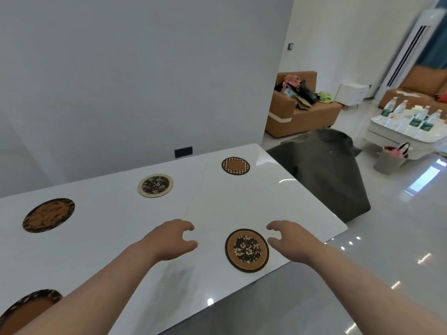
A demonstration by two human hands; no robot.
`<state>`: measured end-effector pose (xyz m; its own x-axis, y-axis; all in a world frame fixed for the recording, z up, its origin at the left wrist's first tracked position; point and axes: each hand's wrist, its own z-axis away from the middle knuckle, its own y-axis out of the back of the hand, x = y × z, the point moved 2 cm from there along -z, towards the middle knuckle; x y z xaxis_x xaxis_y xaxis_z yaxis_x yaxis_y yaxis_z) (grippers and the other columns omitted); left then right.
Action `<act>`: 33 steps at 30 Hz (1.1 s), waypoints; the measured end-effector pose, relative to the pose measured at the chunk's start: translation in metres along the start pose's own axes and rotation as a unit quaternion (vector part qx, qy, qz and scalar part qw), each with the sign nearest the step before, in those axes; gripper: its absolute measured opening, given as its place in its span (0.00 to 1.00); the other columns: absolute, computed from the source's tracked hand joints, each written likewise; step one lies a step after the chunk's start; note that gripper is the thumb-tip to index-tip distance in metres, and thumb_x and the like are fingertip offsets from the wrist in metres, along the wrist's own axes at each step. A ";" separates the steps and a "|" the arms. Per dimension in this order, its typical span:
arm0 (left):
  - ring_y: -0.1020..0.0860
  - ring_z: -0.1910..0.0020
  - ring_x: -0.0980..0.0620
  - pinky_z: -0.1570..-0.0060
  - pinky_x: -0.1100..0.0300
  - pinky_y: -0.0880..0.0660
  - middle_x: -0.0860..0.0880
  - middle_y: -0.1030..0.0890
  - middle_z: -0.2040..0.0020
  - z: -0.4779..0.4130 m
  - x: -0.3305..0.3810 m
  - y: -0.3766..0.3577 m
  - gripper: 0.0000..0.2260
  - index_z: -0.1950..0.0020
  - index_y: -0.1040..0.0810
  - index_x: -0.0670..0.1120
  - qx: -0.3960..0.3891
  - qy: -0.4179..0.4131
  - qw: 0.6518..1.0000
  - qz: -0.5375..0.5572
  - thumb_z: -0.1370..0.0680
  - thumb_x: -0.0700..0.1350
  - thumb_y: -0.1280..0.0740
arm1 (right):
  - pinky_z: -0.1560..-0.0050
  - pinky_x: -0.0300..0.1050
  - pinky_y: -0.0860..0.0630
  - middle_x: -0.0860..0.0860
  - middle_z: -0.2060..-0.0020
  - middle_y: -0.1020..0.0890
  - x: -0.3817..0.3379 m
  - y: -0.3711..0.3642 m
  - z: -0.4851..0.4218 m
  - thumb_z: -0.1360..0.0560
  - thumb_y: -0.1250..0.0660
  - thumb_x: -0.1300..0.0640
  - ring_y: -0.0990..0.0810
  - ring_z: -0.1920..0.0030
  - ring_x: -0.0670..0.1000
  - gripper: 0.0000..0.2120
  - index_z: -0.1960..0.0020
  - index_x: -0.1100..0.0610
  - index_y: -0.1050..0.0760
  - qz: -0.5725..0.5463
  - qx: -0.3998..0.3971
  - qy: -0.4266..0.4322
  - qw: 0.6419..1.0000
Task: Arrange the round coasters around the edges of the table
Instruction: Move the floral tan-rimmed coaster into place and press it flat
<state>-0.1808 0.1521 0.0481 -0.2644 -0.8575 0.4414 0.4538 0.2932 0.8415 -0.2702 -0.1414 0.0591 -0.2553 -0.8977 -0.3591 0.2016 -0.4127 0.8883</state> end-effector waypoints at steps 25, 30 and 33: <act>0.33 0.30 0.52 0.32 0.55 0.34 0.52 0.31 0.28 -0.129 0.032 -0.083 0.26 0.29 0.32 0.52 -0.073 0.076 0.994 0.032 0.26 0.56 0.36 | 0.34 0.45 0.31 0.50 0.31 0.27 0.080 -0.017 -0.128 0.21 0.39 0.49 0.27 0.34 0.50 0.21 0.29 0.51 0.32 0.016 -0.119 0.008 0.993; 0.32 0.30 0.52 0.33 0.56 0.33 0.52 0.31 0.28 -0.135 0.026 -0.096 0.25 0.29 0.32 0.51 -0.089 0.099 0.990 0.046 0.25 0.56 0.35 | 0.33 0.46 0.30 0.50 0.31 0.27 0.081 -0.027 -0.140 0.21 0.39 0.49 0.27 0.34 0.51 0.21 0.29 0.52 0.32 0.020 -0.148 0.010 0.989; 0.31 0.31 0.51 0.34 0.56 0.33 0.51 0.30 0.28 -0.138 0.022 -0.104 0.25 0.29 0.31 0.51 -0.094 0.112 0.988 0.053 0.26 0.56 0.35 | 0.33 0.46 0.31 0.51 0.32 0.26 0.080 -0.033 -0.148 0.22 0.39 0.50 0.27 0.34 0.52 0.22 0.29 0.52 0.32 0.029 -0.164 0.020 0.986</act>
<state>-0.1165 0.0446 -0.0721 -0.0210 -0.9042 0.4266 0.6252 0.3211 0.7113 -0.1572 -0.2224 -0.0418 -0.1979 -0.9241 -0.3269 0.5118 -0.3818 0.7696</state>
